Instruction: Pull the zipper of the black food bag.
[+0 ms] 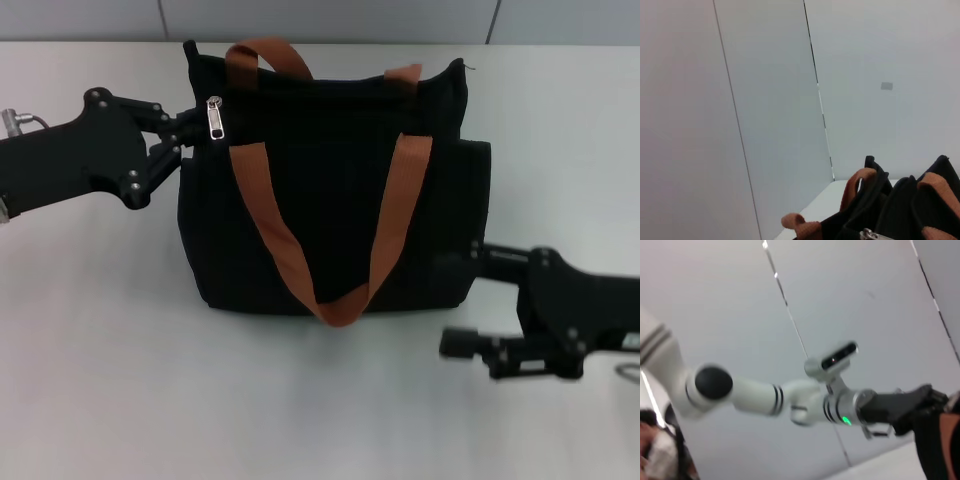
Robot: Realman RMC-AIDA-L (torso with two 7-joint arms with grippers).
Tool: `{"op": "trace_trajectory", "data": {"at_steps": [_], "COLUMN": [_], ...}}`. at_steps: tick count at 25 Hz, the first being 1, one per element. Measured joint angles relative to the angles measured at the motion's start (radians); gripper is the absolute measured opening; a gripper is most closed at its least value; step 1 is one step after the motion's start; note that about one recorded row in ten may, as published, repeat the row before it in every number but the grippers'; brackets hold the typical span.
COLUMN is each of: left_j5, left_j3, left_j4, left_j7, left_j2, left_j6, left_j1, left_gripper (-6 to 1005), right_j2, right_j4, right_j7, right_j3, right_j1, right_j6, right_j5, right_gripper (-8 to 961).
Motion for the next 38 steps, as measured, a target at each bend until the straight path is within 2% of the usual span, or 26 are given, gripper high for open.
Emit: {"op": "trace_trajectory", "data": {"at_steps": [3,4,8,9,14,15,18,20,23,33,38], "left_j5": [-0.002,-0.004,-0.013,-0.013,-0.014,-0.014,-0.014,-0.014,-0.014,-0.014,-0.014], "left_j3": [0.0,0.0,0.0,0.0,0.0,0.0,0.0,0.0,0.0,0.003,0.003], "left_j4": [0.0,0.0,0.0,0.0,0.0,0.0,0.0,0.0,0.0,0.0,0.005], "left_j7": [0.004,0.007,0.024,0.024,0.033,0.035,0.038,0.038,0.038,0.037,0.035], "left_j2": [-0.003,-0.003,-0.005,-0.005,-0.005,-0.005,-0.005,-0.006,-0.008,-0.012,-0.01], "left_j6": [-0.003,-0.004,-0.012,-0.012,-0.024,-0.027,-0.03,-0.03,-0.029,-0.029,-0.026], "left_j1": [-0.003,-0.004,-0.003,-0.003,0.0,0.0,0.001,0.001,0.002,-0.005,-0.007], "left_gripper": [32,33,33,33,32,32,31,31,31,31,31], "right_j2": [-0.003,-0.003,-0.022,-0.022,-0.039,-0.039,-0.047,-0.047,-0.047,-0.025,-0.016], "right_j4": [-0.004,-0.004,-0.021,-0.021,-0.067,-0.067,-0.071,-0.071,-0.072,-0.065,-0.064], "right_j7": [0.204,0.204,0.442,0.442,0.722,0.722,0.87,0.901,1.028,1.123,1.144], "right_j3": [0.037,0.037,0.042,0.042,0.03,0.03,-0.027,-0.046,-0.142,-0.28,-0.307], "right_j1": [0.076,0.076,0.174,0.174,0.3,0.3,0.377,0.39,0.439,0.522,0.537], "right_j6": [-0.022,-0.022,0.003,0.003,0.11,0.11,0.193,0.217,0.329,0.454,0.488], "right_j5": [0.015,0.015,0.081,0.081,0.089,0.089,0.085,0.084,0.083,0.086,0.084], "right_gripper": [823,823,823,823,823,823,823,822,822,822,816]}}
